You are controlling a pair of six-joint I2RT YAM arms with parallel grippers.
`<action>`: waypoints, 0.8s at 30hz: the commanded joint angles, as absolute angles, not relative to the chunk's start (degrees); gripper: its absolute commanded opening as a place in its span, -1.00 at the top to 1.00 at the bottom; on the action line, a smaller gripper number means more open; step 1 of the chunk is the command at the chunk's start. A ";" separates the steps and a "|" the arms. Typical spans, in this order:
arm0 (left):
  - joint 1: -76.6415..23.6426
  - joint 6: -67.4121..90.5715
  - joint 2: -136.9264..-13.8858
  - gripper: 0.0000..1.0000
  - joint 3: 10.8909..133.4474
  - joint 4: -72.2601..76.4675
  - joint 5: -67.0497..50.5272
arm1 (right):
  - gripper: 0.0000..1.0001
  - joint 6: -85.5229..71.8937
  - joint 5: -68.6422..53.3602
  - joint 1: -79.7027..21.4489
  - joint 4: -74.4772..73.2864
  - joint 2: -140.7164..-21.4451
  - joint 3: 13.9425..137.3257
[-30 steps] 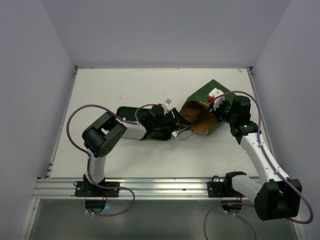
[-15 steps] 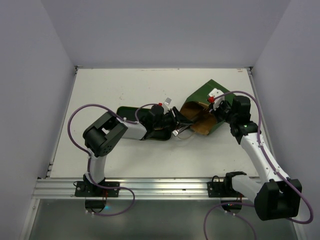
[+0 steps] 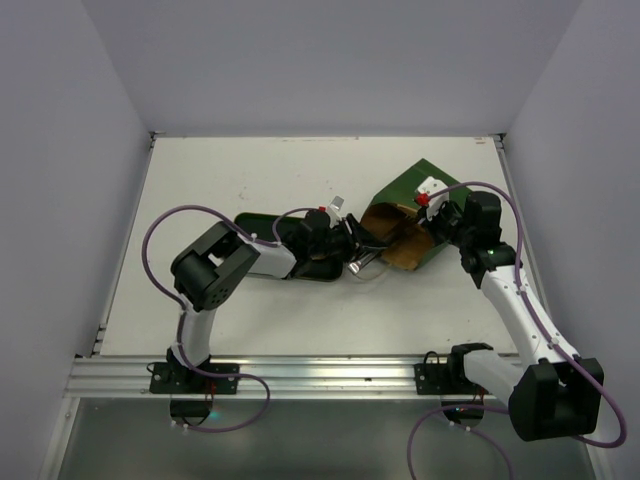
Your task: Take the fake bread out of the paper bag
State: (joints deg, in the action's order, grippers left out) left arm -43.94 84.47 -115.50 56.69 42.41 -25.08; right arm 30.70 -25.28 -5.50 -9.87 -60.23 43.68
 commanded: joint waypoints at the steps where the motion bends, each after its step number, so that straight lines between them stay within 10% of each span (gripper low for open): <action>1: -44.12 84.11 -115.84 0.11 58.54 43.59 -24.70 | 0.95 30.50 -27.77 -5.36 -8.44 -58.71 43.68; 15: -44.12 80.43 -112.51 1.00 56.43 42.98 -26.45 | 0.95 30.50 -27.42 -5.45 -8.61 -58.27 43.77; 24: -44.12 75.24 -105.65 1.00 50.72 41.66 -27.42 | 0.95 29.79 -25.40 -5.45 -7.56 -58.27 43.59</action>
State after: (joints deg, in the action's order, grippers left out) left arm -43.94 78.59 -109.67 52.03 40.60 -26.20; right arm 30.55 -25.12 -5.50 -9.80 -59.53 43.68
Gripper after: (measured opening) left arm 0.316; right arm 0.030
